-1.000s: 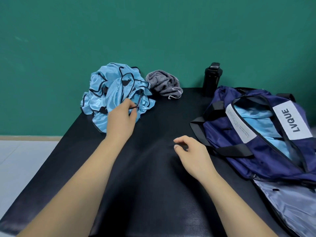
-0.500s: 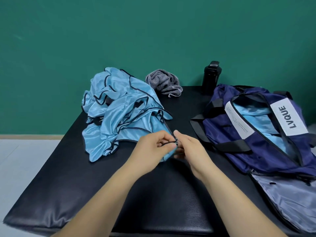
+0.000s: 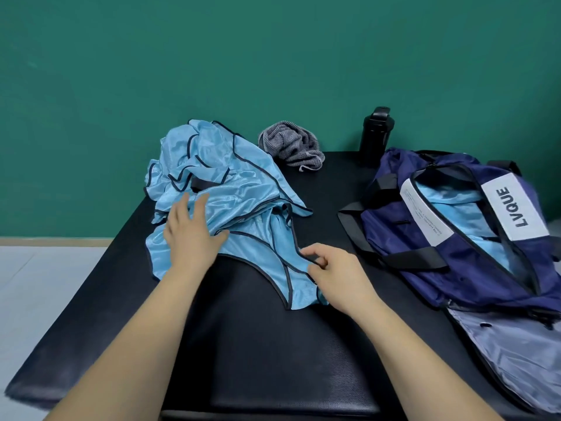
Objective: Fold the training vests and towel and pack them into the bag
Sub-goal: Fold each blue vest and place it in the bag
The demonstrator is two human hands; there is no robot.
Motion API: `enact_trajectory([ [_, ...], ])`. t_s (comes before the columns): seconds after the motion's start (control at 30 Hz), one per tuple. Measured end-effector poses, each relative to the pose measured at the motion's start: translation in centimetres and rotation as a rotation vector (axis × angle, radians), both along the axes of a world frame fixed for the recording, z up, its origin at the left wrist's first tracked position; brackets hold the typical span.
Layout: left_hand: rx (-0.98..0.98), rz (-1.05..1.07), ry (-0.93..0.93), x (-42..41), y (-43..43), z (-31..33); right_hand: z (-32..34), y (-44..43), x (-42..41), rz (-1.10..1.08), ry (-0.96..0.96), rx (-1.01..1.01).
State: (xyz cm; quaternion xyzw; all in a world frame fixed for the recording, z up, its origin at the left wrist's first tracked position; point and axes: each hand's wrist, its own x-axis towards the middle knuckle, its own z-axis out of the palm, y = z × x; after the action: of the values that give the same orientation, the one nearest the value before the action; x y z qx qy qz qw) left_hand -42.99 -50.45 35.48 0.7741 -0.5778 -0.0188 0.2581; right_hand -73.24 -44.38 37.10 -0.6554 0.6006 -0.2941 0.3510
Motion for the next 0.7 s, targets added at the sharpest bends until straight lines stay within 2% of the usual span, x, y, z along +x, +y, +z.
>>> enact_trajectory([
  [0.2,0.096,-0.017,0.053,2.0,-1.3,-1.1,0.0,-0.1,0.2,0.093,0.278,-0.066],
  [0.3,0.029,-0.043,0.106,2.1,-1.4,-0.1,-0.3,-0.1,0.1,0.111,0.385,-0.093],
  [0.37,0.012,-0.012,0.27,2.3,-1.6,1.3,-0.3,-0.1,0.2,0.128,0.446,-0.102],
  [0.5,0.032,0.054,0.741,4.6,-2.2,4.3,-0.2,-0.5,0.3,0.117,0.496,-0.103],
  [0.6,-0.006,0.066,0.922,7.2,-1.7,5.1,-0.3,-0.6,0.3,0.094,0.515,-0.109],
  [0.7,-0.066,0.147,0.97,9.1,-0.1,5.0,-0.4,-0.7,0.0,0.046,0.547,-0.117],
])
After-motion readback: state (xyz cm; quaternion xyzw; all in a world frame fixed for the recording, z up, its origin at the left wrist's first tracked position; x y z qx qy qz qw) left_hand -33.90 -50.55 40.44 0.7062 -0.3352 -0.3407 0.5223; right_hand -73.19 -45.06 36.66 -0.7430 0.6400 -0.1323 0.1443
